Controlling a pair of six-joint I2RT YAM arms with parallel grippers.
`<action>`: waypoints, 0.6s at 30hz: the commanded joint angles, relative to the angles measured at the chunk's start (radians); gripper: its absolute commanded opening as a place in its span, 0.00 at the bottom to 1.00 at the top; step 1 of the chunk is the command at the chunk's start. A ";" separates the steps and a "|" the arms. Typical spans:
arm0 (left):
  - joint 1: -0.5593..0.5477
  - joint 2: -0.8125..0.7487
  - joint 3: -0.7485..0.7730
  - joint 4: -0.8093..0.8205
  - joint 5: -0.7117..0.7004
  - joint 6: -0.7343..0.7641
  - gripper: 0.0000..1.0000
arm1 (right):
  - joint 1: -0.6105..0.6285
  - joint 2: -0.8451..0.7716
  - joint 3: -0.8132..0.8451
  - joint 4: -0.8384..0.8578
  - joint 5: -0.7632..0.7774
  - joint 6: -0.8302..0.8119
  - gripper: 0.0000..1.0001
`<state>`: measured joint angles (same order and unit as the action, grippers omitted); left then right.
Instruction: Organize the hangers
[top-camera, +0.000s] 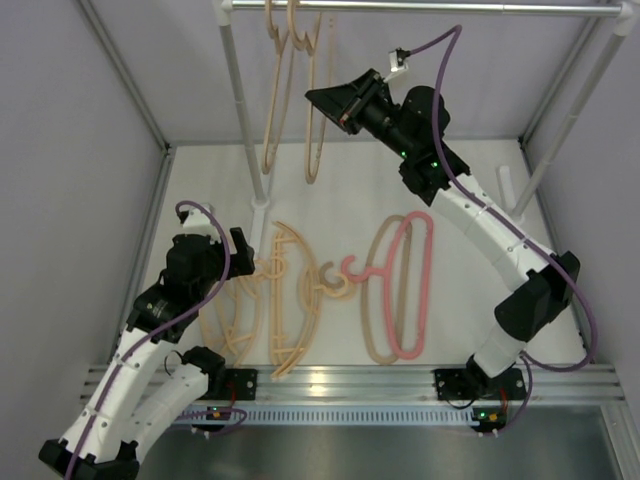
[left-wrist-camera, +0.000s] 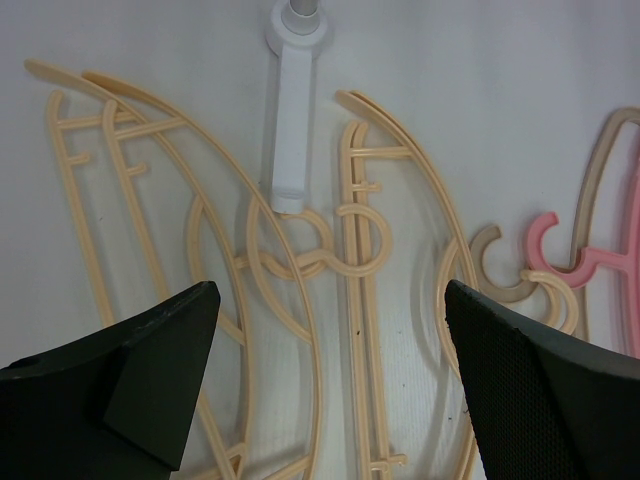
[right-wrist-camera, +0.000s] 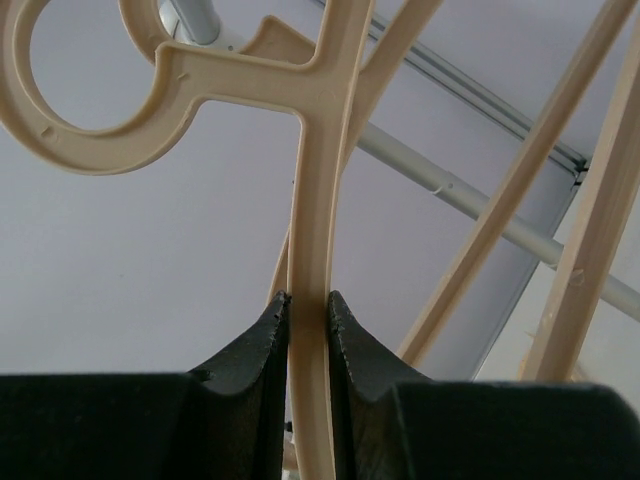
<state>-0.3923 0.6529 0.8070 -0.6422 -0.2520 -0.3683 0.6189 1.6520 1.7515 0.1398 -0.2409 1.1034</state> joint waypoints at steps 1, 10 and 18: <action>-0.002 0.001 0.003 0.036 0.000 -0.004 0.98 | 0.007 0.038 0.089 0.095 0.003 0.022 0.00; -0.002 0.002 0.001 0.036 0.000 -0.006 0.98 | 0.013 0.175 0.285 0.040 0.035 0.024 0.00; -0.002 0.001 0.001 0.036 -0.001 -0.006 0.98 | 0.015 0.259 0.356 0.012 0.048 0.045 0.00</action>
<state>-0.3923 0.6529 0.8070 -0.6422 -0.2520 -0.3683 0.6224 1.8973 2.0464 0.1234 -0.2039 1.1347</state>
